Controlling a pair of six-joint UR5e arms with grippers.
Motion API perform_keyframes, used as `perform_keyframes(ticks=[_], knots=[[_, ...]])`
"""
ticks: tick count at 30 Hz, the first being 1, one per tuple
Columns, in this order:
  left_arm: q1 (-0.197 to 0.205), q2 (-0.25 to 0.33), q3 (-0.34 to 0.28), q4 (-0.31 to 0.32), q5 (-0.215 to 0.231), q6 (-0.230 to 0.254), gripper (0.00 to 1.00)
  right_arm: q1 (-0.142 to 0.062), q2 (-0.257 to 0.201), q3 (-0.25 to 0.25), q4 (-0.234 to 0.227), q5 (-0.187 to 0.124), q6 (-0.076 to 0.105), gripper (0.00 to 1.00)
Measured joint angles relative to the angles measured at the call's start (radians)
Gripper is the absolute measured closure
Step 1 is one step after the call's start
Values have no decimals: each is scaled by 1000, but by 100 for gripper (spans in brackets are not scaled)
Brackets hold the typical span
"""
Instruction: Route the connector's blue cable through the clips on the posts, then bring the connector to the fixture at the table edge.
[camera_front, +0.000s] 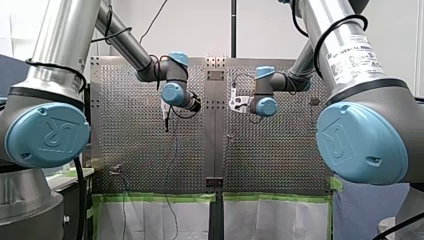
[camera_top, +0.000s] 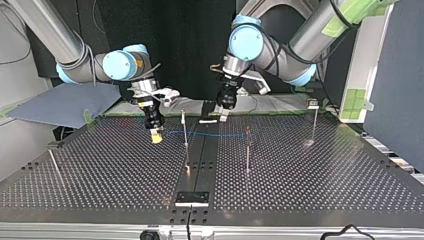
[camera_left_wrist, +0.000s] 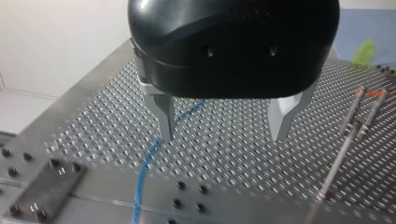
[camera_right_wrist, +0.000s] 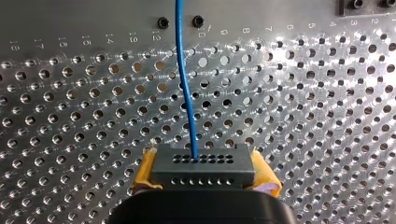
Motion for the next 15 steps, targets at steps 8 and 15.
perform_keyframes(ticks=[8,15], knots=[[-66,-1,71,19,-71,7,0,0,0,0,2,0,-1,100],[-78,-6,114,22,-134,23,0,0,0,0,2,0,0,100]])
